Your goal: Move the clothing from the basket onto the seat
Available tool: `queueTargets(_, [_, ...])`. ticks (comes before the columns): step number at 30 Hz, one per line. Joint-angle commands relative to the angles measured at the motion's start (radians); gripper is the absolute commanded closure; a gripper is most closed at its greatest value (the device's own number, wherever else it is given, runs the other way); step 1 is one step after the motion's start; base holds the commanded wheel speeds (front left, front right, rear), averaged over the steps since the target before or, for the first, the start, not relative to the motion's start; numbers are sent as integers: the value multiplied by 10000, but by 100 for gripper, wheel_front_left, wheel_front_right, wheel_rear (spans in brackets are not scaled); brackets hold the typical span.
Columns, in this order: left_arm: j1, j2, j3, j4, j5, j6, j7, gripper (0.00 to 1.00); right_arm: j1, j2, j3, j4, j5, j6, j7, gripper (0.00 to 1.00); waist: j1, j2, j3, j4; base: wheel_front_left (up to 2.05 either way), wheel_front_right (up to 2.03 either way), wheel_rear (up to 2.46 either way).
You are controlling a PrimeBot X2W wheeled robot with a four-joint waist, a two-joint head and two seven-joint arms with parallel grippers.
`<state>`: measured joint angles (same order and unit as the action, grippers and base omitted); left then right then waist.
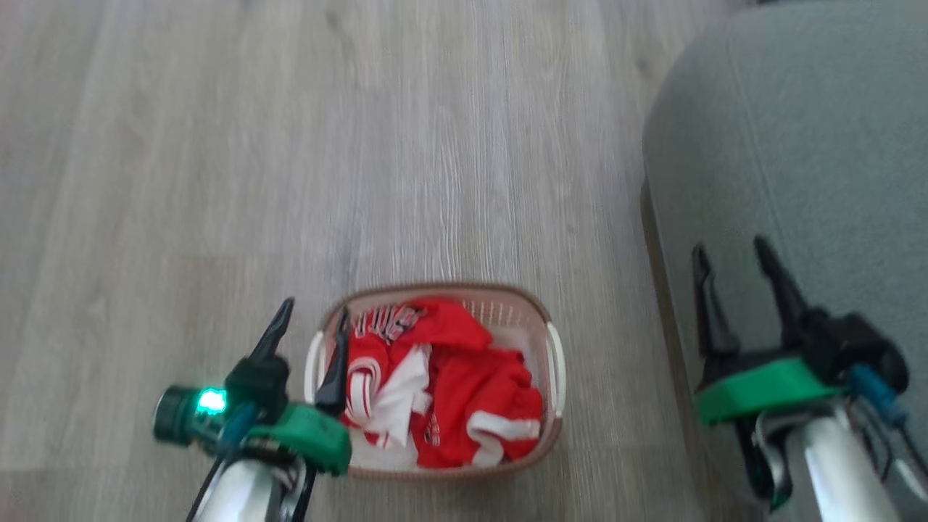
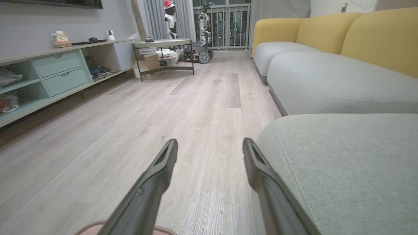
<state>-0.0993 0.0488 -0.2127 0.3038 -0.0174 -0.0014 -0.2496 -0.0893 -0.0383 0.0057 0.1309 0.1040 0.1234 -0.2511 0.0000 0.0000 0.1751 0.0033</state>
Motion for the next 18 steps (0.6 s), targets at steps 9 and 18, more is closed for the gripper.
queueTargets(9, [-2226, 22, -419, 1940, 438, -357, -122, 0, -1514, -119, -165, -758, -147, 73, -107, 0, 0, 0, 2634, -731, 0, 0, 0])
queueTargets(18, [-4092, 265, -1139, 4335, 828, -687, -122, 0, -2526, -119, -113, -1135, 257, 73, -107, 0, 0, 0, 4513, -1556, 0, 0, 0])
